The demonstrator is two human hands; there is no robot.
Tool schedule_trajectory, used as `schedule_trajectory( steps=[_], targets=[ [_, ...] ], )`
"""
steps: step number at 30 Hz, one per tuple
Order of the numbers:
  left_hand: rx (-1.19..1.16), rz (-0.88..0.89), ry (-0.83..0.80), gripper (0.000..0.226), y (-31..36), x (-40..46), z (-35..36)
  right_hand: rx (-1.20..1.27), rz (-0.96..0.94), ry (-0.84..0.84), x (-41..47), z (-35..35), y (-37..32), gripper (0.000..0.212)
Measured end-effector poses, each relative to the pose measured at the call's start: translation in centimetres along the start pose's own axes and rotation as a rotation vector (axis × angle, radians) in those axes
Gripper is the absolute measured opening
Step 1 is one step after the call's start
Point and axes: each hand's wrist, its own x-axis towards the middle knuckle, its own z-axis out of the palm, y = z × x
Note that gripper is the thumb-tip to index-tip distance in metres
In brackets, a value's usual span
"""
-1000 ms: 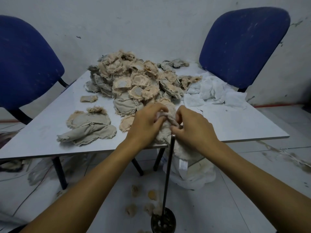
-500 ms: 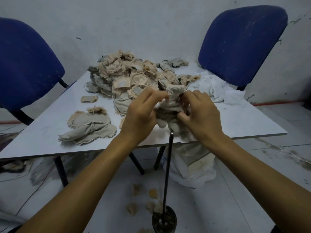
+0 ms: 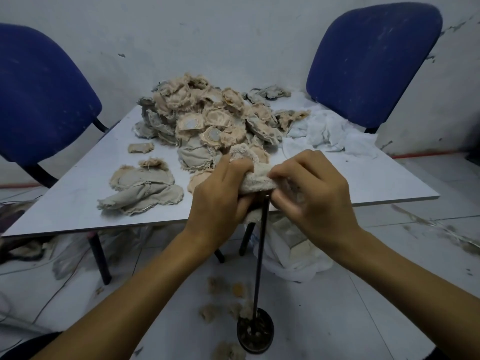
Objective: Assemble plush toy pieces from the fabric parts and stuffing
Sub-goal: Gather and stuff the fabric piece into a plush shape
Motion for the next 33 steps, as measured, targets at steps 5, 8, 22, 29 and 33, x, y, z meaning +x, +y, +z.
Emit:
schedule_trajectory(
  steps=[5, 8, 22, 29, 33],
  targets=[
    [-0.102, 0.154, -0.009, 0.025, -0.3, -1.4, -0.4, -0.030, -0.226, 0.056, -1.3, -0.4, -0.4, 0.011],
    [-0.224, 0.147, -0.126, 0.021, -0.6, -2.3, -0.7, -0.039, -0.315, -0.003, -2.2, -0.1, -0.6, 0.011],
    [-0.536, -0.259, -0.102, 0.043, -0.8, -2.1, -1.1, 0.345, 0.133, -0.467, -2.7, -1.3, 3.3, 0.042],
    [-0.324, -0.099, -0.038, 0.022, -1.9, -3.2, -1.3, 0.372, 0.156, -0.318, -2.2, -1.4, 2.5, 0.046],
    [-0.210, -0.118, -0.245, 0.030, -2.0, -3.8, -1.1, 0.364, 0.157, -0.358, -2.2, -1.2, 2.1, 0.037]
  ],
)
